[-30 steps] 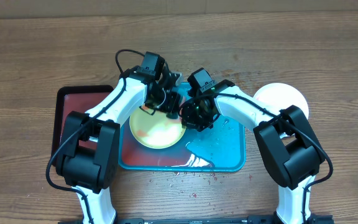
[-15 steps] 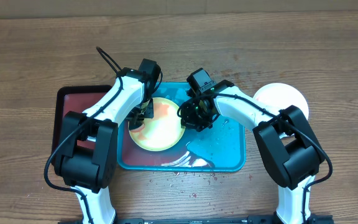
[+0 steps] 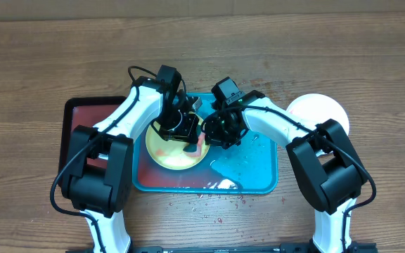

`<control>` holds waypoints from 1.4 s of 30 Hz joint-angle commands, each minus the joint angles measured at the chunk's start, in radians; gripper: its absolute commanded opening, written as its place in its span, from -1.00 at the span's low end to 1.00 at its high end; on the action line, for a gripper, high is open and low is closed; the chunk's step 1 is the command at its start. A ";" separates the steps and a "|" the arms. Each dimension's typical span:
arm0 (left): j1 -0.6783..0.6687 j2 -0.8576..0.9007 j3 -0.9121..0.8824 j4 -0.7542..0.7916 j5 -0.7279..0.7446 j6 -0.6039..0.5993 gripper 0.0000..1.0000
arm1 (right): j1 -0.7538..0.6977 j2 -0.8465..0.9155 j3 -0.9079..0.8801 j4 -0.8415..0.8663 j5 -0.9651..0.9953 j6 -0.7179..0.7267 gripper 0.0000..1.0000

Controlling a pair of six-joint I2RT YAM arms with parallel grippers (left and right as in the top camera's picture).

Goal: Clean dirty plates on tray and stack at the side
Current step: 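Lift the yellow plate with the right gripper, raise left arm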

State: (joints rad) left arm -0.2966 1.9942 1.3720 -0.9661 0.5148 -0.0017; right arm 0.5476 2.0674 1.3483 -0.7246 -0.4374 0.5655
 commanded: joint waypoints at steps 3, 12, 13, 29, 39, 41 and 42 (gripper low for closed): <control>0.066 0.006 0.191 -0.049 -0.072 -0.081 -0.92 | -0.005 0.024 -0.008 0.001 0.035 0.002 -0.93; 0.209 0.003 0.522 -0.197 -0.164 -0.160 -0.92 | -0.005 0.024 -0.008 0.013 0.035 0.003 -0.83; 0.219 0.003 0.531 -0.203 -0.164 -0.160 -0.92 | -0.003 0.024 -0.008 0.018 0.035 0.010 -0.78; 0.235 -0.015 0.537 -0.314 -0.188 -0.107 -0.92 | 0.020 -0.119 -0.004 -0.066 0.293 0.055 -0.92; 0.281 -0.199 0.560 -0.359 -0.198 -0.095 -0.92 | 0.050 -0.455 -0.004 -0.203 0.709 -0.024 -0.92; 0.299 -0.241 0.560 -0.366 -0.213 -0.095 -0.92 | 0.063 -0.479 -0.004 -0.233 0.776 -0.024 -0.93; 0.309 -0.256 0.560 -0.370 -0.216 -0.095 -0.92 | 0.071 -0.484 -0.004 -0.245 0.804 -0.024 -0.93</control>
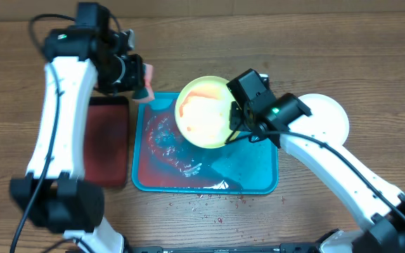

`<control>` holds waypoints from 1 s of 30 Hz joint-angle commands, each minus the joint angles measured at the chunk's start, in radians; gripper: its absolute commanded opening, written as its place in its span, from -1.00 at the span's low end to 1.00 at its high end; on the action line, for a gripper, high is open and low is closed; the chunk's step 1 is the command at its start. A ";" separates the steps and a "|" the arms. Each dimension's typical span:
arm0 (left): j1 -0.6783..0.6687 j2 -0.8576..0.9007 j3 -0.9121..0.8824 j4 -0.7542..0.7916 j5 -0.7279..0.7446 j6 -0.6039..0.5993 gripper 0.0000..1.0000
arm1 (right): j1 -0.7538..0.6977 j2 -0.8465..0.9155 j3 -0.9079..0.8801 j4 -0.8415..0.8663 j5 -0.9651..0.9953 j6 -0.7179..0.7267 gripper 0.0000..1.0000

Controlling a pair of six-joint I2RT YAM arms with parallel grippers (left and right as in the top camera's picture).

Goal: Clean dirty plates on tray and stack at the side
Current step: 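Lift the yellow plate with the right gripper, raise left arm, then place the yellow plate on top of the white plate stack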

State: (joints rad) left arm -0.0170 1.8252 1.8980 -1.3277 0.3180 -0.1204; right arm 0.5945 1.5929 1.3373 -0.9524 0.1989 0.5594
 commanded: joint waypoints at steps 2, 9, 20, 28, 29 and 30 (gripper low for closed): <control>0.049 -0.111 0.034 -0.020 -0.021 0.024 -0.92 | 0.050 -0.011 0.007 -0.043 0.233 -0.017 -0.93; 0.094 -0.117 0.033 -0.040 -0.101 0.023 -0.92 | 0.250 -0.011 0.007 -0.060 0.636 0.020 -0.93; 0.095 -0.093 0.000 -0.052 -0.119 0.023 -0.91 | 0.502 -0.011 0.007 -0.053 1.081 0.020 -0.93; 0.095 -0.092 -0.013 -0.052 -0.119 0.023 -0.92 | 0.567 -0.011 0.007 -0.052 1.288 0.017 -0.93; 0.095 -0.092 -0.013 -0.052 -0.119 0.023 -0.92 | 0.574 -0.011 0.007 -0.051 1.305 0.016 -0.93; 0.095 -0.092 -0.013 -0.052 -0.119 0.023 -0.92 | 0.582 -0.011 0.007 -0.051 1.317 0.016 -0.93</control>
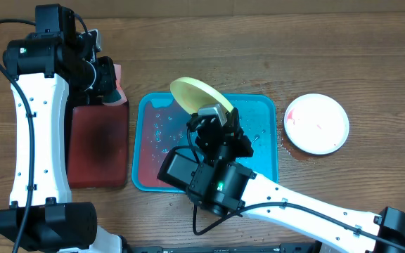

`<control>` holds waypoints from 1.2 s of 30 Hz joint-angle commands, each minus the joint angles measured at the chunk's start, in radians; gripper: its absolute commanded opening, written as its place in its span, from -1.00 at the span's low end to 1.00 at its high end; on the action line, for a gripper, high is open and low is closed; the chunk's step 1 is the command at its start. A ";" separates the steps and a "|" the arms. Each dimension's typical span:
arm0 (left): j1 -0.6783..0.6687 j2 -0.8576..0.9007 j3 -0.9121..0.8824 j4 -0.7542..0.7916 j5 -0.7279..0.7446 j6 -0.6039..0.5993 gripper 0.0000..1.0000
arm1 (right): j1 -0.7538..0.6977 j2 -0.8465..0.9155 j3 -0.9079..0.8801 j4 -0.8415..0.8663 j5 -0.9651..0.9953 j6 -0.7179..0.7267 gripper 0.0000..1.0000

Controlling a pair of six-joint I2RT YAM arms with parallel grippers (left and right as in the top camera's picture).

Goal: Clean dirty plates on tray and stack at the side
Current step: 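Place the yellow plate on top of the white plate stack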

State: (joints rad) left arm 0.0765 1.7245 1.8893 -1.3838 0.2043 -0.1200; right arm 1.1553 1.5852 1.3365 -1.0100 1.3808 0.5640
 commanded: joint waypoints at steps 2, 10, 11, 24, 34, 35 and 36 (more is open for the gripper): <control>0.002 0.008 -0.005 0.004 -0.005 0.023 -0.92 | 0.031 -0.003 0.008 0.007 0.138 0.011 -0.93; 0.002 0.008 -0.005 0.003 -0.005 0.023 -0.92 | 0.042 -0.003 0.008 0.009 0.137 0.012 -0.93; 0.002 0.008 -0.005 0.003 -0.005 0.023 -0.91 | 0.043 -0.003 0.008 0.009 0.137 0.012 -0.93; 0.002 0.008 -0.005 0.004 -0.010 0.017 -0.92 | -0.151 -0.003 0.007 0.052 -0.807 0.094 -0.93; 0.004 0.007 -0.005 -0.060 -0.171 -0.060 -0.92 | -0.690 -0.051 0.007 0.061 -1.420 -0.026 -0.93; 0.004 0.007 -0.005 -0.067 -0.188 -0.073 -0.91 | -0.764 -0.051 0.007 0.057 -1.471 -0.039 -0.93; 0.004 0.007 -0.005 -0.073 -0.200 -0.080 -0.91 | -0.823 -0.051 0.007 0.052 -1.500 -0.042 -0.93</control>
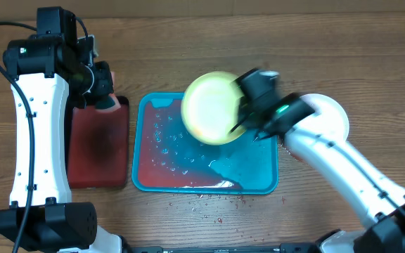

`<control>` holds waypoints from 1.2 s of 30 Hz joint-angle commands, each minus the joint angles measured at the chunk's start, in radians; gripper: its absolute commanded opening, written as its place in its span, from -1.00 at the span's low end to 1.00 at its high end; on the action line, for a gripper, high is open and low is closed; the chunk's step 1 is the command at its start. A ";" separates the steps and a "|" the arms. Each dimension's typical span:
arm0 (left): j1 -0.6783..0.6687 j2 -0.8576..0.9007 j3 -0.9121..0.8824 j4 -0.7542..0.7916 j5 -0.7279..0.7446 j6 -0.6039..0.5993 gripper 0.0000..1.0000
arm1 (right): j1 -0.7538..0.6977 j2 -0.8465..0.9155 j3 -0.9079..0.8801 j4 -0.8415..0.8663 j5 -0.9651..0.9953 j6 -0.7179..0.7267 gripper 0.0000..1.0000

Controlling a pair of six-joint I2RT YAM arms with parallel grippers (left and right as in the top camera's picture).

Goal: Clean dirty plates on tray and stack at the side
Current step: 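Place the yellow plate on top of the white plate stack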

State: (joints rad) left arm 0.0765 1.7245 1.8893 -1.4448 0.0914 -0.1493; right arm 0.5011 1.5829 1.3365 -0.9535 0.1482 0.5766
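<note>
My right gripper [247,114] is shut on the rim of a pale yellow plate [211,107], which hangs blurred above the far middle of the teal tray [259,176]. The tray is wet, with reddish smears on its left half. A white plate [332,116] lies on the table to the right of the tray, partly under my right arm. At the far left my left gripper [104,95] is shut on a pink sponge [108,105], at the far end of the dark red tray [97,151].
Small red crumbs [213,201] lie scattered on the wooden table in front of the teal tray. The dark red tray sits flush against the teal tray's left side. My left arm stands tall along the table's left edge.
My right arm was low over the tray's front; it now reaches in from the right. The yellow plate, then tilted edge-on, now shows its face. The left gripper with the sponge sits slightly lower.
First both grippers were on the yellow plate in the teal tray, the left holding the sponge. Then the left was far left with the sponge and the right held the plate up. Then the plate was tilted on edge, and now it faces up toward the tray's right.
</note>
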 commanded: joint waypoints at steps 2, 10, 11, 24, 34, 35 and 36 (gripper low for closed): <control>0.004 0.007 -0.005 -0.019 -0.096 -0.058 -0.92 | -0.282 -0.049 0.005 -0.027 -0.295 -0.054 -0.93; 0.004 0.007 -0.005 -0.067 -0.159 -0.101 -0.91 | -0.615 -0.042 -0.082 -0.064 -0.235 -0.055 -0.93; 0.004 0.007 -0.005 -0.070 -0.166 -0.103 -0.90 | -0.641 -0.040 -0.107 -0.052 -0.226 -0.055 -0.93; 0.004 0.007 -0.005 -0.091 -0.206 -0.121 -0.92 | -0.804 -0.021 -0.317 0.102 -0.188 -0.054 -0.93; 0.009 0.007 -0.005 -0.150 -0.202 -0.120 -0.91 | -0.810 -0.021 -0.266 0.043 -0.293 -0.121 0.79; 0.014 0.006 -0.005 -0.158 -0.201 -0.120 -0.91 | -0.809 -0.021 -0.247 0.026 -0.301 -0.134 0.82; 0.028 -0.002 -0.006 -0.167 -0.195 -0.120 -0.91 | -0.808 -0.021 -0.202 -0.015 -0.308 -0.159 0.85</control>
State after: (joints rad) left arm 0.0803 1.7245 1.8889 -1.5978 -0.0990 -0.2565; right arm -0.3069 1.5700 1.0412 -0.9291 -0.1062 0.4816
